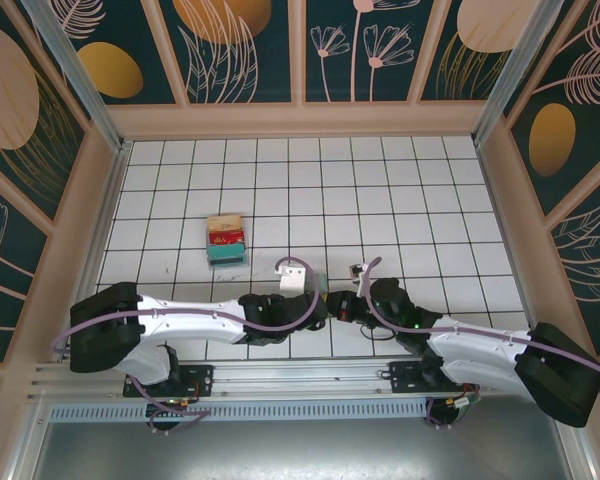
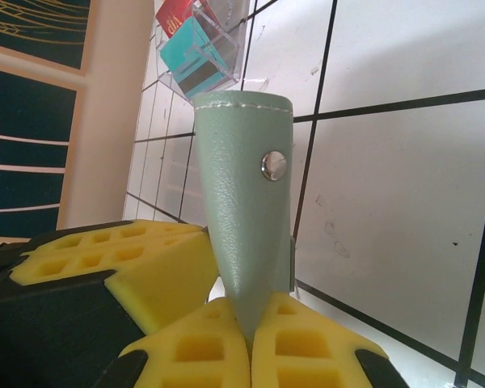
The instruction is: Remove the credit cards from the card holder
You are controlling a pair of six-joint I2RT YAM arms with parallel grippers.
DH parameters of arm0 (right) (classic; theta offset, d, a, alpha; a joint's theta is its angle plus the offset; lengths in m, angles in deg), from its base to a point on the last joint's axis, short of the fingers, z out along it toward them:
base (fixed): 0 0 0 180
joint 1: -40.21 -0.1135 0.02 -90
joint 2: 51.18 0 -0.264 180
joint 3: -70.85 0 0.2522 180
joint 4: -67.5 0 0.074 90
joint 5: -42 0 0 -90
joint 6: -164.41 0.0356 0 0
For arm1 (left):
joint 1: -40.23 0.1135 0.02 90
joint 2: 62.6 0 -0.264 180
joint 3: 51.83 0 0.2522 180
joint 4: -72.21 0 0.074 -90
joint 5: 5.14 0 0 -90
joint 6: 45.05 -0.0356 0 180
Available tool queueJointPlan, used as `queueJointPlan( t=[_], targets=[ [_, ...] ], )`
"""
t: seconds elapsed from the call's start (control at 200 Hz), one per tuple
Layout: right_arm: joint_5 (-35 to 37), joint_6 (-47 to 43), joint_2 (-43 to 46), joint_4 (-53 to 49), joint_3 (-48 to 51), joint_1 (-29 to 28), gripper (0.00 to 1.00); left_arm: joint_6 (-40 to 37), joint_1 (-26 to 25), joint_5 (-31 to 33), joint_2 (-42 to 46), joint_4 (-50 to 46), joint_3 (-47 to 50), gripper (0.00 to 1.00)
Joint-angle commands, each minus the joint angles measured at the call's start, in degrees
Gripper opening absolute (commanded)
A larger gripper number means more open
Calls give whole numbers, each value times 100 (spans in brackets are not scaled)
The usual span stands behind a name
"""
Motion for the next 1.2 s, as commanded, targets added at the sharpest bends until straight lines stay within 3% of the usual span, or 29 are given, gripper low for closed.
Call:
queueJointPlan(
  t=[0.0,0.435,0.701,0.851,0.881,0.931,1.046,1.196],
  targets=[
    [12,-106,287,241,-162,-58,0,194,173,514,-98,-823,115,0],
    [83,-84,219,264,-133,-42,0,562,457,704,1087,-1154,1001,0],
    [115,-193,-105,266,-248,-40,0,85,460,250,1665,-379,1001,0],
    [102,-264,-674,514,-342,-18,6,-150,456,102,1883,-175,895,0],
    [87,-259,-840,589,-381,-23,10,-177,458,76,1896,-110,895,0],
    [51,-283,-1132,700,-448,-25,25,-259,461,-19,1877,53,912,0],
    [-51,-311,-1714,899,-621,-27,43,-314,456,-139,1751,99,799,0],
    [-190,-331,-2179,1014,-844,-48,60,-320,457,-258,1687,139,684,0]
  ],
)
